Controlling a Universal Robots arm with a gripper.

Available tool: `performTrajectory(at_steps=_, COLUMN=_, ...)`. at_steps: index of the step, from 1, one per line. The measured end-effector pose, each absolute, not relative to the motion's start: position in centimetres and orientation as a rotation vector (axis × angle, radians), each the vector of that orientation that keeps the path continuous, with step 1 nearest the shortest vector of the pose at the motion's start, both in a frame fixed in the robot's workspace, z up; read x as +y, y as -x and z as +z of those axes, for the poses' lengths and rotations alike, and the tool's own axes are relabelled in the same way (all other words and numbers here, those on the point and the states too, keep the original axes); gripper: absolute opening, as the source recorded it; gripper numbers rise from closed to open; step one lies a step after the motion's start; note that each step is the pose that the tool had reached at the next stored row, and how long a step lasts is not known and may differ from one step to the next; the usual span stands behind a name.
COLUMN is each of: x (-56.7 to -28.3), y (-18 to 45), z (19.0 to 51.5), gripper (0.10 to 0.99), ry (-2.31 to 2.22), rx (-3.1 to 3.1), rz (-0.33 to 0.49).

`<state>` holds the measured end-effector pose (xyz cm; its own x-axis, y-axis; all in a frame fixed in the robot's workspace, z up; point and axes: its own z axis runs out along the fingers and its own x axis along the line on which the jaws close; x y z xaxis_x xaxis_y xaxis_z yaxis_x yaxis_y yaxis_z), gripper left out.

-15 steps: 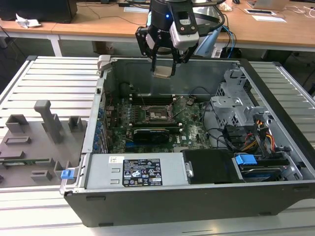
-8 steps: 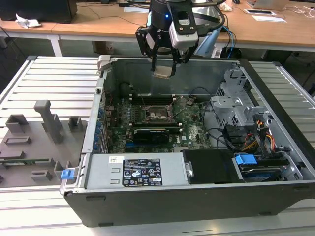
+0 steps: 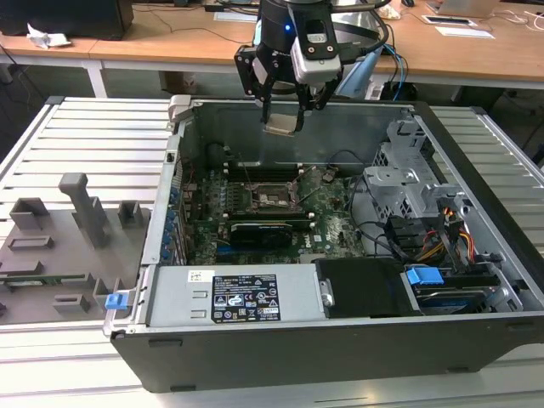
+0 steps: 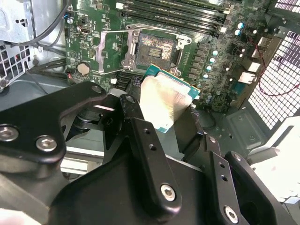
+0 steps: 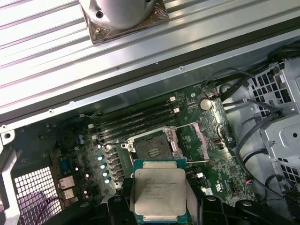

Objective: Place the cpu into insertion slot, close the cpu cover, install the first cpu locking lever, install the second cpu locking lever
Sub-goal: 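Place the cpu into insertion slot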

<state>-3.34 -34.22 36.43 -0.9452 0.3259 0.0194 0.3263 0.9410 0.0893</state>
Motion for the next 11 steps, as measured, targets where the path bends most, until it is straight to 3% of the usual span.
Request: performTrajectory(at_steps=11, x=-34.22, y=3.35, z=36.43, gripper=0.529, ry=0.578, rx=-3.082, rz=-0.144)
